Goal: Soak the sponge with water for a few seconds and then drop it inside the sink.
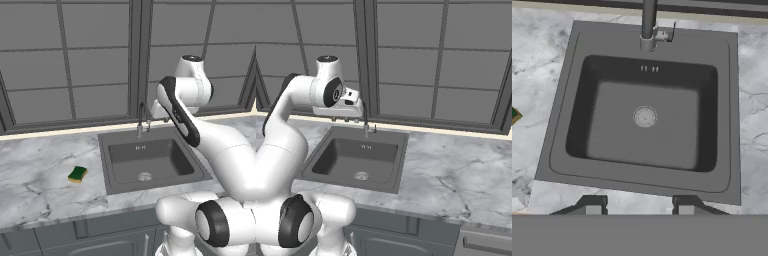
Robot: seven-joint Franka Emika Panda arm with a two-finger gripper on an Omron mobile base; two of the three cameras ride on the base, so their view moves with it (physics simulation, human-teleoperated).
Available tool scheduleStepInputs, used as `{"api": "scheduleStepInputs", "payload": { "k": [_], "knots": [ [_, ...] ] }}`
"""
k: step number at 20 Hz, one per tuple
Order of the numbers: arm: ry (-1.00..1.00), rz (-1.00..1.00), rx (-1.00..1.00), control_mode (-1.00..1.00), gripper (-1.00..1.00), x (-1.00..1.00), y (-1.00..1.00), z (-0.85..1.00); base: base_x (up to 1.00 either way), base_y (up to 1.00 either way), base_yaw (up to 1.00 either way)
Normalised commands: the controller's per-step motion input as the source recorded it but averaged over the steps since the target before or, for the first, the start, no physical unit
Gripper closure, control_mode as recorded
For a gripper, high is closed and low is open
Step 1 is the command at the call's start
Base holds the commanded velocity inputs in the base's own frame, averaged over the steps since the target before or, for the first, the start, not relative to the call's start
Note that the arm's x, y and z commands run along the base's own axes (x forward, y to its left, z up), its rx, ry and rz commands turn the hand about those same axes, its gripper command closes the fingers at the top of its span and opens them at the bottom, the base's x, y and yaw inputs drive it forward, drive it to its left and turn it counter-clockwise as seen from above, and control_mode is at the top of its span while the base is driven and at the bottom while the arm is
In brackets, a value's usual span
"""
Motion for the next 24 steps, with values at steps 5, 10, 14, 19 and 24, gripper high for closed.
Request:
{"api": "scheduleStepInputs", "payload": {
  "k": [5,10,14,19,24],
  "knots": [
    [-0.06,0.0,0.0,-1.0,-1.0,0.0,-0.01,0.0,0.0,0.0,0.0],
    [-0.13,0.0,0.0,-1.0,-1.0,-0.07,-0.17,0.0,0.0,0.0,0.0],
    [-0.11,0.0,0.0,-1.0,-1.0,-0.11,-0.27,0.0,0.0,0.0,0.0],
    [-0.1,0.0,0.0,-1.0,-1.0,-0.11,-0.25,0.0,0.0,0.0,0.0],
    [-0.14,0.0,0.02,-1.0,-1.0,-0.08,-0.21,0.0,0.0,0.0,0.0]
  ]
}}
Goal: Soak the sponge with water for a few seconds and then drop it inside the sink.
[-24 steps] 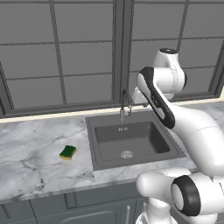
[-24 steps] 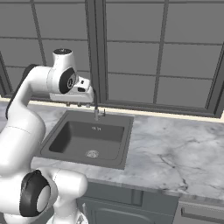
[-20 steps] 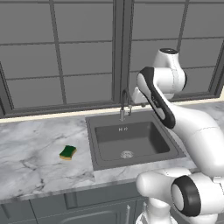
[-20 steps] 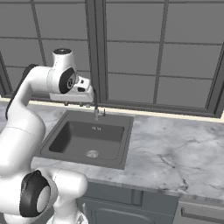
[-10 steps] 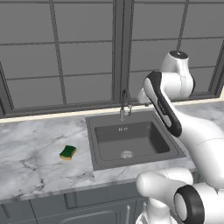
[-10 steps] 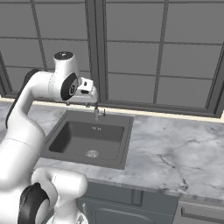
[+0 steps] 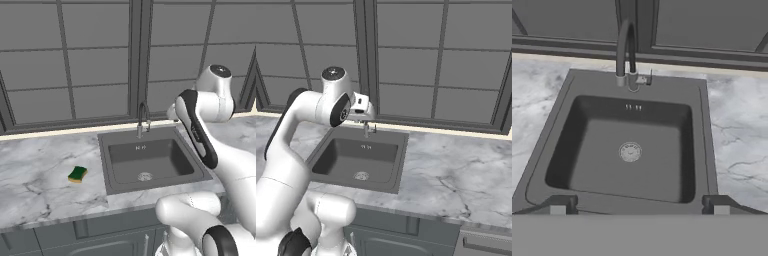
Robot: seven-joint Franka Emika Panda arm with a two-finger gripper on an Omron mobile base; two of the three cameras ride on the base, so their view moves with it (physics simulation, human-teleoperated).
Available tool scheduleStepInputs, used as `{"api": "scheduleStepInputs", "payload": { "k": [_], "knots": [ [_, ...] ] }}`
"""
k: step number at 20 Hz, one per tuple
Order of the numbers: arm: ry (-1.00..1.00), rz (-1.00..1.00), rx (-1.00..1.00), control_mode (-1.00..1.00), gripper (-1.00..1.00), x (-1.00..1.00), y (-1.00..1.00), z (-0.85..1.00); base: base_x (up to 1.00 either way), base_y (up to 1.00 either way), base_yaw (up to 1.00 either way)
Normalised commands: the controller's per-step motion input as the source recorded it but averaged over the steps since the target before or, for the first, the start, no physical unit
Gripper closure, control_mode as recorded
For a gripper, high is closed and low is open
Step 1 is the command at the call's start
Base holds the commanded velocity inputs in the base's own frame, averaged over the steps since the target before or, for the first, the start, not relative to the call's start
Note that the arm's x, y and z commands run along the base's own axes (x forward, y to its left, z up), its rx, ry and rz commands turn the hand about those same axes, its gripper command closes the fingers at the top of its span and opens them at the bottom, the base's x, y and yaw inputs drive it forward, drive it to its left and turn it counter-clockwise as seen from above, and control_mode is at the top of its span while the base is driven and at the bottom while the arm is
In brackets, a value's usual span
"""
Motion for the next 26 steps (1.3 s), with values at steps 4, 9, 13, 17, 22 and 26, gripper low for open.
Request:
{"api": "scheduleStepInputs", "payload": {
  "k": [4,9,13,17,22,26],
  "knots": [
    [-0.26,0.0,0.05,-1.0,-1.0,-0.01,-0.15,-0.04,0.0,0.0,0.0],
    [-0.32,0.01,0.07,-1.0,-1.0,0.0,-0.12,-0.05,0.0,0.0,0.0],
    [-0.3,0.03,0.06,-1.0,-1.0,-0.03,-0.11,-0.1,0.0,0.0,0.0],
    [-0.24,0.04,0.01,-1.0,-1.0,0.0,-0.07,-0.14,0.0,0.0,0.0],
    [-0.13,0.02,0.0,-1.0,-1.0,0.0,-0.02,-0.05,0.0,0.0,0.0],
    [0.0,0.01,0.0,-1.0,-1.0,0.01,-0.02,0.0,0.0,0.0,0.0]
  ]
}}
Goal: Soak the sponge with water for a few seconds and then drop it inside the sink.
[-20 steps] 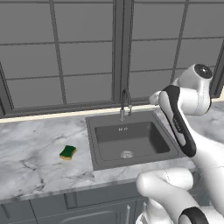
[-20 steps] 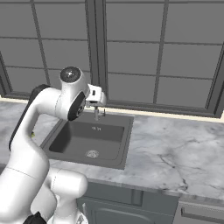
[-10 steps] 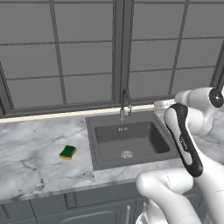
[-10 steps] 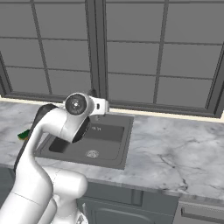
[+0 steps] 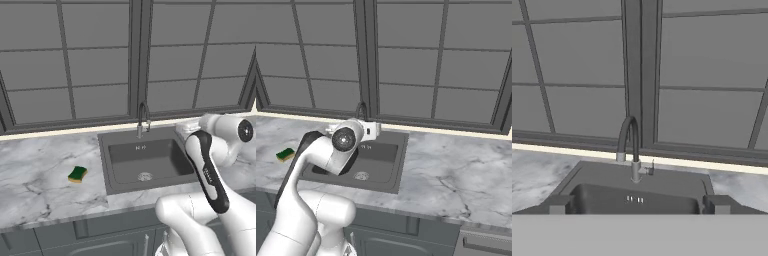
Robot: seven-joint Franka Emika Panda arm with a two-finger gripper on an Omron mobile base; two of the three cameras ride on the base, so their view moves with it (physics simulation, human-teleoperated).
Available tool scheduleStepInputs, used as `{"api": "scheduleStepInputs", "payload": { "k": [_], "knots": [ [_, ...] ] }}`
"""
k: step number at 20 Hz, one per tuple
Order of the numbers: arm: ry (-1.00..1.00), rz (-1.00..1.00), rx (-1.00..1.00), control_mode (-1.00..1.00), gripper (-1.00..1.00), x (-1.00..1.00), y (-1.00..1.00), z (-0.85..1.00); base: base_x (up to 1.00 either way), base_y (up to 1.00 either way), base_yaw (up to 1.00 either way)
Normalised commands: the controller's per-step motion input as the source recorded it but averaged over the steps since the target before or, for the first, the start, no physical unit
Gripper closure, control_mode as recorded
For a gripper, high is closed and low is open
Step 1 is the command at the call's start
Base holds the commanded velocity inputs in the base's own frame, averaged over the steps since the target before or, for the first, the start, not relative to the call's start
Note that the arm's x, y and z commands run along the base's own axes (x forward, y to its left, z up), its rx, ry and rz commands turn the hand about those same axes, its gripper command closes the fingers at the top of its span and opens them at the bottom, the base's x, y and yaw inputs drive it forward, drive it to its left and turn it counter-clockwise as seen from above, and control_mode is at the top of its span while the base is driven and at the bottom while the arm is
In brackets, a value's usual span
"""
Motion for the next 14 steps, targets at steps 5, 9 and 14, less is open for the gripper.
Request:
{"api": "scheduleStepInputs", "payload": {
  "k": [5,9,14],
  "knots": [
    [0.0,0.02,0.0,-1.0,-1.0,0.0,-0.2,0.0,0.0,0.0,0.0],
    [0.0,0.02,0.0,-1.0,-1.0,0.0,-0.09,0.0,0.0,0.0,0.0],
    [-0.02,0.08,0.0,-1.0,-1.0,0.0,0.0,-0.14,0.0,0.0,0.0]
  ]
}}
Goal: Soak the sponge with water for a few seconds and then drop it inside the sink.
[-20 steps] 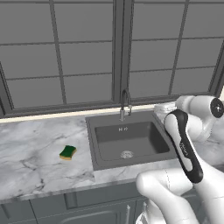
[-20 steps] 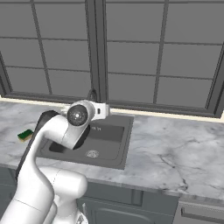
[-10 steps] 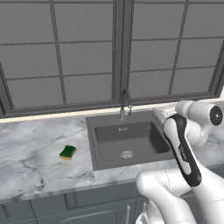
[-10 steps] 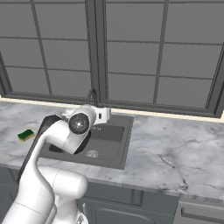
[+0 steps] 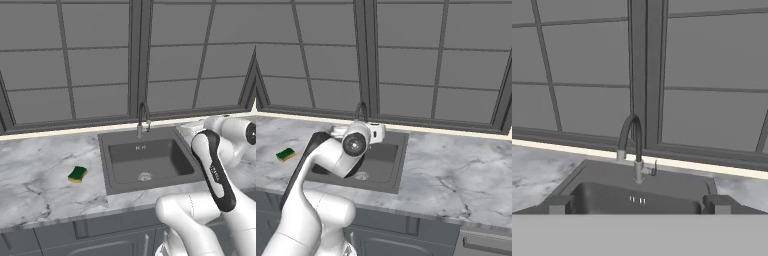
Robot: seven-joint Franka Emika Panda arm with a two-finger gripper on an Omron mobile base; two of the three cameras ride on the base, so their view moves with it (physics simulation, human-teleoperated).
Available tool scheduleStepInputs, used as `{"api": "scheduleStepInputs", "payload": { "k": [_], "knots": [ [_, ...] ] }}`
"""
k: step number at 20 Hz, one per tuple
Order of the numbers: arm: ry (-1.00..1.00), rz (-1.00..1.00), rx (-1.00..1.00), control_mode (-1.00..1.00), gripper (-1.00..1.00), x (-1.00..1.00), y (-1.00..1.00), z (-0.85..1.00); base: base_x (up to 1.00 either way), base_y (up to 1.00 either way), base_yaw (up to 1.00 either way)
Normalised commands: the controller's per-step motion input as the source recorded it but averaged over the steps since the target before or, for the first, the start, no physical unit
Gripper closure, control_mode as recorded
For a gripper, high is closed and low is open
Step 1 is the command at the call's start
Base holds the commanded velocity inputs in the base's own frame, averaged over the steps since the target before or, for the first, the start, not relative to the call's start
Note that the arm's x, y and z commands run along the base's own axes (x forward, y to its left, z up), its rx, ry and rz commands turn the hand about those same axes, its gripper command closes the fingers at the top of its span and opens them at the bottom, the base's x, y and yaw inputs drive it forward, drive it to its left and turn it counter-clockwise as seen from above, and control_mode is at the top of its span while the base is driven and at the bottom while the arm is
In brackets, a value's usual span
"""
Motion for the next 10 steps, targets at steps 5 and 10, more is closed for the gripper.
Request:
{"api": "scheduleStepInputs", "payload": {
  "k": [5,10],
  "knots": [
    [-0.07,0.14,0.0,-1.0,-1.0,0.06,0.0,-0.26,0.0,0.0,0.0],
    [-0.08,0.17,0.0,-1.0,-1.0,0.03,0.0,-0.16,0.0,0.0,0.0]
  ]
}}
